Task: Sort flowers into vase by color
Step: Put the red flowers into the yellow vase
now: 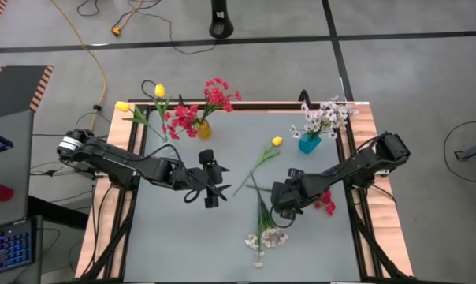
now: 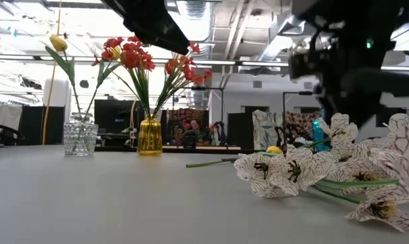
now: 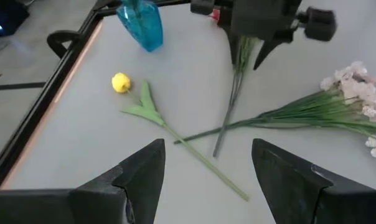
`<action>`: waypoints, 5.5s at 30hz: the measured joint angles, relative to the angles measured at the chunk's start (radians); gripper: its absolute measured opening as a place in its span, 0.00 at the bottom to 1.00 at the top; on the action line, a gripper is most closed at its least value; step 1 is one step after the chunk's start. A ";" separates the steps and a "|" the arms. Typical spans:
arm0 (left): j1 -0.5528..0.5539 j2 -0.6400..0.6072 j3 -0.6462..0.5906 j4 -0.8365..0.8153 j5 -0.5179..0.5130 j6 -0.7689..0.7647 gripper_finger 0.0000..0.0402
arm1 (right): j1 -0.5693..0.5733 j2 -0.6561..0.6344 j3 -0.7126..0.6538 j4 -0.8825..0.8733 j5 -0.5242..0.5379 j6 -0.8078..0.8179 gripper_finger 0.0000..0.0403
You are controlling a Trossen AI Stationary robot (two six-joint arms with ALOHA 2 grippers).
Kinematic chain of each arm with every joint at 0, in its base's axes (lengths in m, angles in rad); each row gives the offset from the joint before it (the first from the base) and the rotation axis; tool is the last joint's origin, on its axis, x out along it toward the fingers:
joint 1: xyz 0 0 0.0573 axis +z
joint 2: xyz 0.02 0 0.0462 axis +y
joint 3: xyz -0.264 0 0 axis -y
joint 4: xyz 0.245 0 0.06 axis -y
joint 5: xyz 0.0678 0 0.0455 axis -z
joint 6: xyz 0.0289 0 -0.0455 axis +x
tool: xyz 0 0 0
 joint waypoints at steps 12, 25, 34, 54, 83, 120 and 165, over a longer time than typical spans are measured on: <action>0.000 -0.005 0.000 0.014 0.008 -0.001 0.57 | -0.074 0.062 -0.012 -0.078 -0.096 -0.001 0.45; 0.000 -0.005 0.000 0.012 0.008 -0.001 0.57 | -0.099 0.069 -0.020 -0.068 -0.189 -0.015 0.13; 0.000 -0.005 0.000 0.013 0.008 -0.065 0.57 | -0.086 0.070 0.079 -0.077 -0.196 -0.124 0.11; 0.000 -0.005 0.000 0.013 0.291 -0.348 0.57 | 0.072 0.069 0.282 -0.014 0.177 -0.877 0.12; 0.002 -0.003 0.000 0.180 0.295 -0.676 0.57 | 0.166 0.069 0.282 0.706 0.388 -1.924 0.12; 0.002 -0.002 0.000 0.274 0.313 -0.897 0.56 | 0.146 0.070 0.282 0.760 0.408 -2.013 0.12; 0.039 -0.006 0.000 0.281 0.259 -0.663 0.01 | 0.127 0.070 0.282 0.828 0.460 -1.575 0.55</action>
